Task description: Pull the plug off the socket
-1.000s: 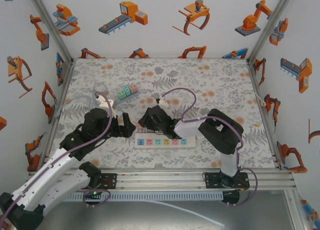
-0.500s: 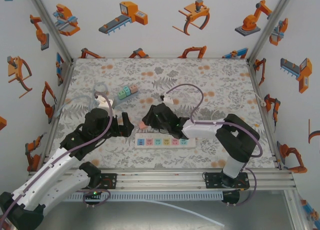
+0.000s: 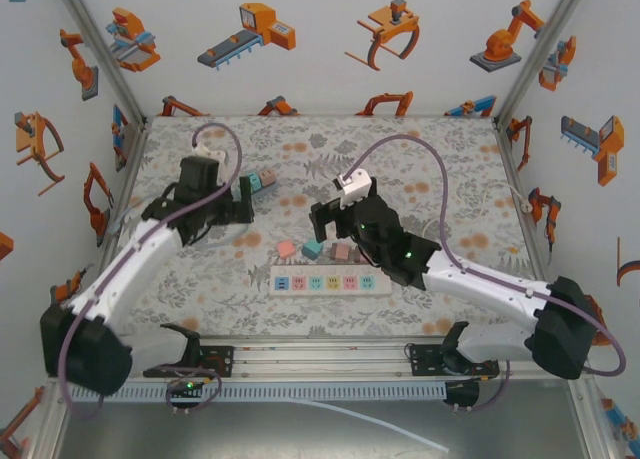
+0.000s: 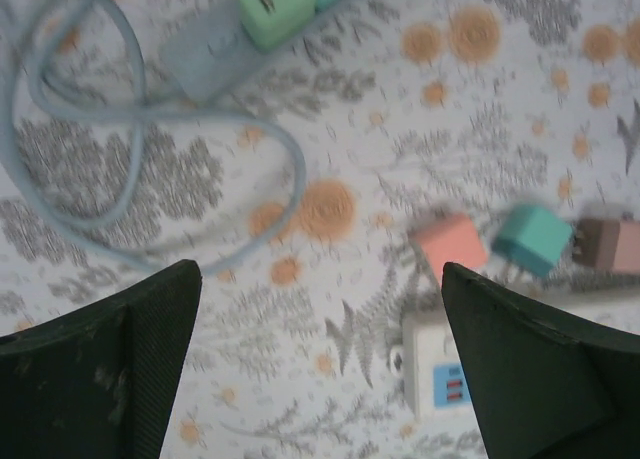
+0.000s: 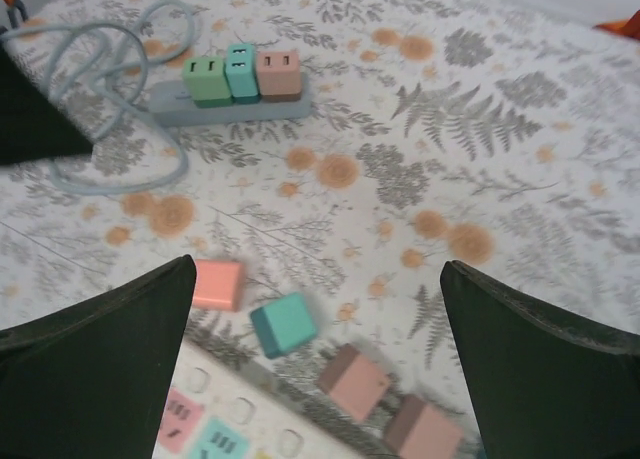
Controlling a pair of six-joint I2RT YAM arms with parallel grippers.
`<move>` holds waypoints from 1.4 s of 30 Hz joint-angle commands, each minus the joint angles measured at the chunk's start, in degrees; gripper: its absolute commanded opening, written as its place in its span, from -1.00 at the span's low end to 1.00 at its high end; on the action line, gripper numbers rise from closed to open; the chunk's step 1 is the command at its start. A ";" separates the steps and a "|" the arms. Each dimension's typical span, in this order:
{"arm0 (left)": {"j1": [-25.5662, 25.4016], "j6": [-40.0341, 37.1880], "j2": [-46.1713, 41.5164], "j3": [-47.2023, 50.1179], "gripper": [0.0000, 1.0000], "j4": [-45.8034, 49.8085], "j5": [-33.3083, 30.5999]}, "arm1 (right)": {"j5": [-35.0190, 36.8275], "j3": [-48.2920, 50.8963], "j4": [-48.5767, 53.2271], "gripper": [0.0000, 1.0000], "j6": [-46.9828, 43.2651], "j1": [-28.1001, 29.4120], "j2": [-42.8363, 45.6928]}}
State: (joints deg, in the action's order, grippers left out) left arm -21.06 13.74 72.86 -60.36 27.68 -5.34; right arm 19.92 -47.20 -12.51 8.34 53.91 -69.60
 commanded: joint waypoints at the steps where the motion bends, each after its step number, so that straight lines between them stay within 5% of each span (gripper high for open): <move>1: 1.80 -11.33 10.48 -9.51 0.95 -1.59 4.71 | -4.35 1.93 0.18 0.99 -9.90 -2.63 2.19; 8: 3.54 -26.55 30.13 -25.12 0.99 -0.63 7.97 | -4.19 3.88 3.37 0.99 -7.70 -4.12 5.45; 20: 4.27 -34.87 49.59 -37.45 0.99 3.14 11.89 | -4.84 5.19 5.63 0.99 -6.95 -4.35 8.14; 33: 3.84 -37.61 51.92 -40.53 -0.29 8.93 13.95 | -2.43 4.48 6.79 0.99 -6.95 -4.34 9.38; 42: -2.41 -44.04 48.00 -40.47 -0.38 10.52 23.45 | 2.22 5.01 7.03 0.99 -6.96 -4.40 10.92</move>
State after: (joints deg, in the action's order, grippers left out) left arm -19.33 -26.55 125.36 -99.70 36.95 11.86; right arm 19.00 -42.30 -6.17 1.50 49.89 -60.42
